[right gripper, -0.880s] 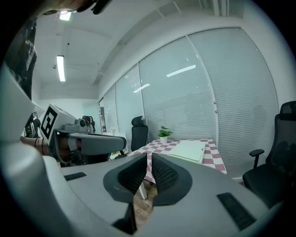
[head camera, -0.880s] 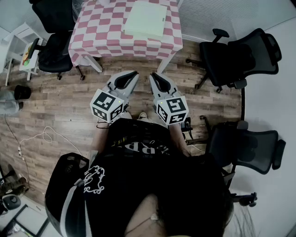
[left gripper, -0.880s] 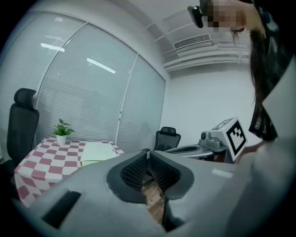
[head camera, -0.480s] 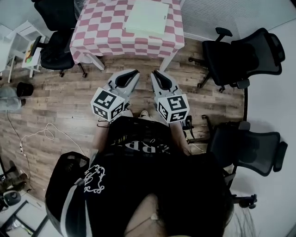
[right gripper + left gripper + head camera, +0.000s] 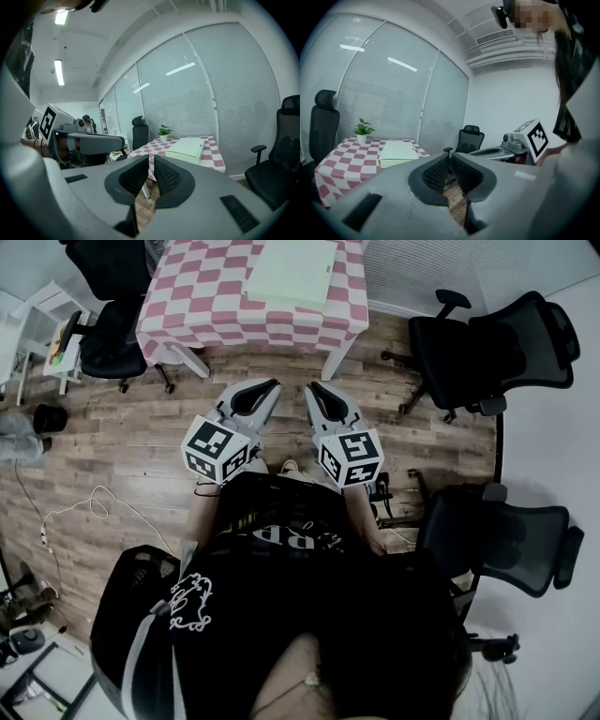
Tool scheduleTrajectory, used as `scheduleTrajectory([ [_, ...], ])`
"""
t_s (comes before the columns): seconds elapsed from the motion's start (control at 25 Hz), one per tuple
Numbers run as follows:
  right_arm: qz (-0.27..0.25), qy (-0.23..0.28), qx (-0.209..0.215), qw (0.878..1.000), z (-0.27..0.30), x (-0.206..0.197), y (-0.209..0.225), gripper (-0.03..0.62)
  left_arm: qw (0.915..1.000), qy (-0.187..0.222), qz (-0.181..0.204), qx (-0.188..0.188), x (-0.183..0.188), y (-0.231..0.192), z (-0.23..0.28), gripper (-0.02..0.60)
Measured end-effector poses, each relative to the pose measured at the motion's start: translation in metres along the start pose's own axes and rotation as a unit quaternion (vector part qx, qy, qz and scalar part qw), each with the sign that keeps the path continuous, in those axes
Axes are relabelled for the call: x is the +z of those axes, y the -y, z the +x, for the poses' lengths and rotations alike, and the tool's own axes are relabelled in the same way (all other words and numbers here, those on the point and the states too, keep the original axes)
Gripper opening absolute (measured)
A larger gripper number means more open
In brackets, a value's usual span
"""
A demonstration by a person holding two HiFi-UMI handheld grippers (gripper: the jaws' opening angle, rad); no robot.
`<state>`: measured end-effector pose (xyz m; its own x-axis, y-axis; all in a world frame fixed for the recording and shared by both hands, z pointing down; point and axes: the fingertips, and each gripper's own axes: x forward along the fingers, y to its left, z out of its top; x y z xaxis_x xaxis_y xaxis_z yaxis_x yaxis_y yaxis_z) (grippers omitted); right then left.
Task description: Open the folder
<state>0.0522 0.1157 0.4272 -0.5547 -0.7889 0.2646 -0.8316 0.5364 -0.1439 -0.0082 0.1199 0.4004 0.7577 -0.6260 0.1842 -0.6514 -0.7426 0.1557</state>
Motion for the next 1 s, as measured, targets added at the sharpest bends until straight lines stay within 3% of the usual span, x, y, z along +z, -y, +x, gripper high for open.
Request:
scheduleTrajectory([
  [0.6,0.028,-0.023,0.015,0.999,0.001,-0.026,0.022,0.037,0.9994,-0.030,-0.002,0.016,-0.019,0.007,0.012,0.029],
  [1.0,0.040,-0.035,-0.004,0.999,0.045,-0.021,0.048,0.037,0.9992,-0.039,-0.005,-0.005,-0.019,-0.037,0.046,0.029],
])
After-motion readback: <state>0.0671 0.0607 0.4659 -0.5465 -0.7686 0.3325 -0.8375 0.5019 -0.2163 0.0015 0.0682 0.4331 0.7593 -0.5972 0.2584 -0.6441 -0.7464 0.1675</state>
